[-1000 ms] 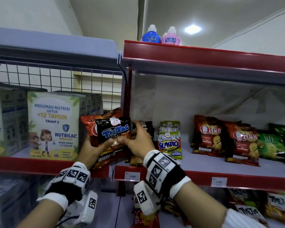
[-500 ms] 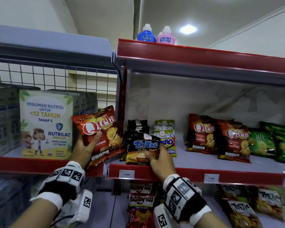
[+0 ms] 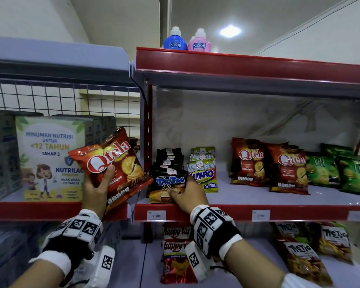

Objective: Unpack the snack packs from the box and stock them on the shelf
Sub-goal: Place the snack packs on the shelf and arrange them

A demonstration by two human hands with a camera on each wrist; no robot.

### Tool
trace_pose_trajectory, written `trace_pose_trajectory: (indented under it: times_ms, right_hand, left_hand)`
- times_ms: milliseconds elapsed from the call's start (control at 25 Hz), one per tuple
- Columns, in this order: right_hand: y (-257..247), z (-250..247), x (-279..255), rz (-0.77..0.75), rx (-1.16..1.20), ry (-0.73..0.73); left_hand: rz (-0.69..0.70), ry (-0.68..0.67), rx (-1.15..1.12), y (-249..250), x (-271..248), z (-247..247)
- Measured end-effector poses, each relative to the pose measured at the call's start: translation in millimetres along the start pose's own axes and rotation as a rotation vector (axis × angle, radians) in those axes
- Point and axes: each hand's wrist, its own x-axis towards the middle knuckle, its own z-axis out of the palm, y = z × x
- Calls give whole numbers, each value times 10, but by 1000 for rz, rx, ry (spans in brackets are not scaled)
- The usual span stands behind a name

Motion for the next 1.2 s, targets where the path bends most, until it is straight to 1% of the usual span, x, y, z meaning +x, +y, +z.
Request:
trace_pose_trajectory:
  times_ms: [160,240,320,400,480,560,640,680,760,880,920,1000,1120,1200]
  right_hand:
    - [11,-37,-55,5,21,-11]
    - [3,-109,-77,9,23,33]
    - [-9,-241,-106,-39,139,132]
    - [-17,-416,-144,-142,321,183]
    - [17,-621,-165,-233,435,141]
    - [99,-807,-179,-278,533,19]
    - [243,-962,-177,-301,608,-54]
    - [344,-1047,-170,-306,623,-43]
    - [630,-1265,-146,-309,618,38]
    - [1077,-1609,-85,-277,593,136]
    - [1219,-1713,-59,-259,581,153]
    - [1513,-1931,7,-239,562,163]
    - [1966,-2225,86,-242,541,182]
    - [2227,-2355,120,-228,549,189]
  left_hand:
    - [-9,-59,-11,51,-56,-19]
    - [-5,-90,-11,95,-88,2]
    - [-5,-129,-11,147,-115,81]
    - [-19,-181,-48,216,-155,237]
    - [-36,-264,-88,278,-228,502]
    - [-51,-358,-117,326,-342,819]
    - [-54,-453,-126,347,-463,1128]
    - [-53,-500,-119,357,-528,1289]
    - [-74,-594,-94,359,-674,1635]
    - [-128,-805,-55,354,-868,2066]
    - [-145,-850,-25,337,-920,2200]
    - [-169,-871,35,292,-1033,2506]
    - [-190,-857,120,217,-1225,3027]
    - [-195,-851,168,196,-1302,3274]
